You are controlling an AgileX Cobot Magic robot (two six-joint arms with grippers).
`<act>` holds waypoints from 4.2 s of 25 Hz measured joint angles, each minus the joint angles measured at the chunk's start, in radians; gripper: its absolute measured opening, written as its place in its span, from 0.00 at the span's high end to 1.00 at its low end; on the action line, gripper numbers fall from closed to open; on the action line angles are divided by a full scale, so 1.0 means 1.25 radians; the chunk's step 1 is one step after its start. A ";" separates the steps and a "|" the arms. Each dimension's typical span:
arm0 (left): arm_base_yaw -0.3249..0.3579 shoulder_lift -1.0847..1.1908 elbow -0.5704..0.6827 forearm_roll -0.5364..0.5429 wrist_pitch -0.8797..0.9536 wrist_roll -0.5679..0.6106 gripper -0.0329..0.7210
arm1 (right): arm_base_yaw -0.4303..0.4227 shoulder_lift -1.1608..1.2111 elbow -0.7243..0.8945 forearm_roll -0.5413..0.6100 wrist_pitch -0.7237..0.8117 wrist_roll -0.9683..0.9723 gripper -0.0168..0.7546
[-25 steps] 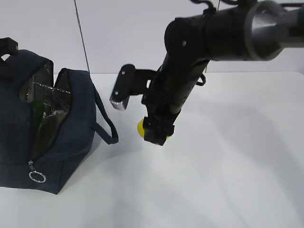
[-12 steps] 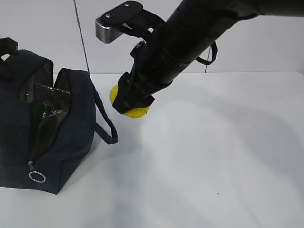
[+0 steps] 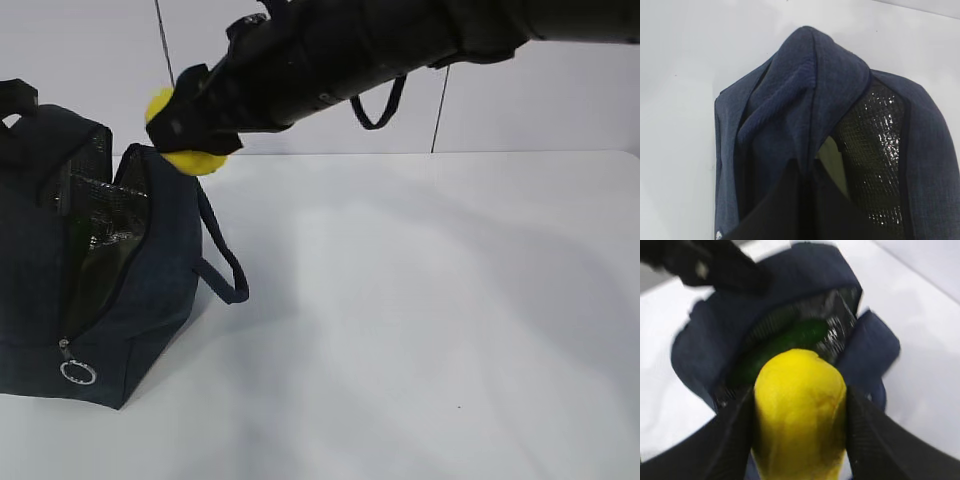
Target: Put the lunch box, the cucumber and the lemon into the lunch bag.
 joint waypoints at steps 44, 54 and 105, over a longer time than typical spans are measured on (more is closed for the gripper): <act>0.000 0.000 0.000 0.000 0.000 0.002 0.97 | -0.054 0.204 -0.176 -0.037 0.137 0.342 0.33; 0.000 0.000 0.000 0.000 0.000 0.002 0.97 | -0.075 0.212 -0.176 -0.017 0.150 0.385 0.52; -0.291 0.168 -0.104 -0.155 -0.118 0.002 0.97 | -0.142 0.107 -0.189 -0.461 0.374 0.609 0.97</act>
